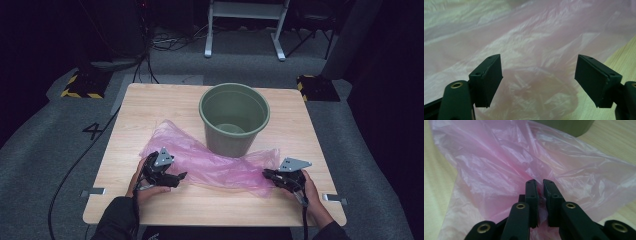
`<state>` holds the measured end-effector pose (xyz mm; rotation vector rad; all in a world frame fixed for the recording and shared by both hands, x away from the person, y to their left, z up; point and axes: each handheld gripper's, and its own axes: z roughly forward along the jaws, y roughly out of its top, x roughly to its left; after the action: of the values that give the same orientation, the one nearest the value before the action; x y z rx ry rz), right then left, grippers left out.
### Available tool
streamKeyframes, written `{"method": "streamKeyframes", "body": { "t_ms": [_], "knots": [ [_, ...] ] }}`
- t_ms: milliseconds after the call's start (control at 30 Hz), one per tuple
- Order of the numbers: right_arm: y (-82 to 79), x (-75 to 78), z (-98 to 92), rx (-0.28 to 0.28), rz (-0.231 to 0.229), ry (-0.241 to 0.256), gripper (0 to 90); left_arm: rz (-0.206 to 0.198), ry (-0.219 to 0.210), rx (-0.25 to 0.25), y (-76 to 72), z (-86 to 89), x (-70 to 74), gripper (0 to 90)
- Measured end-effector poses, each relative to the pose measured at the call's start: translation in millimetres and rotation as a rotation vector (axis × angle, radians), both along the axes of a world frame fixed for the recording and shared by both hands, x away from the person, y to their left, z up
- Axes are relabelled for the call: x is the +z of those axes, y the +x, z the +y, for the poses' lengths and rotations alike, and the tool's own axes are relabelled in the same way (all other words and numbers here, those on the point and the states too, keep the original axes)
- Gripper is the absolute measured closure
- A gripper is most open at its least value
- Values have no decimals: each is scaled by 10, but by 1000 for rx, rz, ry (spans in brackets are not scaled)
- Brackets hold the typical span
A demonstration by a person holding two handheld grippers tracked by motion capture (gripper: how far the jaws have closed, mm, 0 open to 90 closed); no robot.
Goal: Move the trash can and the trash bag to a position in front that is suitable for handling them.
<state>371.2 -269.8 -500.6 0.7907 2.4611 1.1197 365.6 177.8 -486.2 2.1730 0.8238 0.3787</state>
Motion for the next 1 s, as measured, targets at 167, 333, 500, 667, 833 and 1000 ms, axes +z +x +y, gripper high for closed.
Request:
{"method": "streamKeyframes", "body": {
  "t_ms": [167, 333, 500, 667, 833, 1000],
  "knots": [
    [121, 4, 39, -26, -17, 5, 830, 27, 34, -4, -2, -14, -23, 218],
    [187, 74, 138, -13, -50, 60, 824, 52, 59, 6, 26, 0, -83, 251],
    [267, 132, 340, 4, -75, 94, 818, 65, 63, 11, 47, 28, -108, 297],
    [359, 150, 487, -6, -95, 107, 831, 68, 53, 23, 62, 40, -111, 311],
    [439, 145, 558, -5, -101, 98, 863, 73, 65, 24, 67, 41, -98, 298],
    [520, 135, 585, -22, -106, 86, 876, 51, 53, 10, 23, 44, -8, 269]
  ]
}}
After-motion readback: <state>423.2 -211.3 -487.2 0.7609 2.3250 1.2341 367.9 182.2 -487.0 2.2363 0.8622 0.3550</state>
